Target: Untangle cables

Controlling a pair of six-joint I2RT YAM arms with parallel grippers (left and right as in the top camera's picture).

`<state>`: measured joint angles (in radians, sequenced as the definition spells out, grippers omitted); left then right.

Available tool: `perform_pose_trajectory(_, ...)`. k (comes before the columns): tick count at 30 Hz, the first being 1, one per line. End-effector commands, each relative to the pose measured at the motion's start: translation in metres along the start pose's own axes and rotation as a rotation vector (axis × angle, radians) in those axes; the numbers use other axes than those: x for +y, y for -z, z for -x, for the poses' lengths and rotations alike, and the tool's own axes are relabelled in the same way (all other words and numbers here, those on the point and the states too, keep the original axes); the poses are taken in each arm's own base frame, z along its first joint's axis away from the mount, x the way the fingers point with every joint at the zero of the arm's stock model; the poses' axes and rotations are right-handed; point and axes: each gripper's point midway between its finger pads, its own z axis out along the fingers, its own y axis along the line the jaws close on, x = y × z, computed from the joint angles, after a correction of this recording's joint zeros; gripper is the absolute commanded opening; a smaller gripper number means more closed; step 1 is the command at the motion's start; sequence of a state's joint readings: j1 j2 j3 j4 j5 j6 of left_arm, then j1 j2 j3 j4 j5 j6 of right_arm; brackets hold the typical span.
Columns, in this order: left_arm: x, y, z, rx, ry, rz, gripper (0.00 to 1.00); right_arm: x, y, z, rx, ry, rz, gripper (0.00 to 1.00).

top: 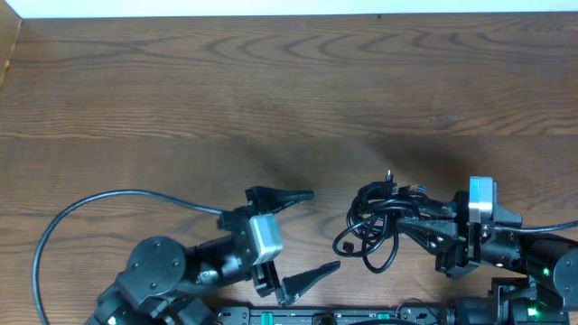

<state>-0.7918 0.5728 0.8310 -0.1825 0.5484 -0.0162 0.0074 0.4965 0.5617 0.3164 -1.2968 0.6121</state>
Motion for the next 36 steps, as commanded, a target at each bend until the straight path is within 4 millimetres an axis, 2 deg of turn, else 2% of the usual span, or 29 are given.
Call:
perform_pose_trajectory(1,0.000,0.007,0.012,-0.034,-0.067,0.022,0.98,0.006,0.000,0.007,-0.008,0.014,0.007,0.01)
perform_pose_trajectory(5,0.010,0.007,0.011,-0.031,-0.063,0.079,0.98,0.009,0.000,0.007,-0.001,0.019,0.018,0.01)
perform_pose_trajectory(12,0.039,0.007,-0.001,0.015,-0.033,0.232,0.97,0.025,0.001,0.016,-0.006,0.031,0.068,0.02)
perform_pose_trajectory(15,0.040,0.004,0.000,0.012,-0.021,0.234,0.97,0.032,0.002,0.017,0.004,0.063,0.096,0.04)
perform_pose_trajectory(21,0.046,-0.004,-0.004,0.024,0.012,0.239,0.98,0.033,0.002,0.017,0.003,0.060,0.095,0.04)
perform_pose_trajectory(29,0.076,0.003,-0.005,0.024,0.009,0.414,0.98,0.033,0.002,0.017,0.003,0.060,0.096,0.04)
perform_pose_trajectory(36,0.079,0.005,-0.003,0.021,-0.004,0.433,0.98,0.032,0.002,0.017,0.003,0.062,0.095,0.04)
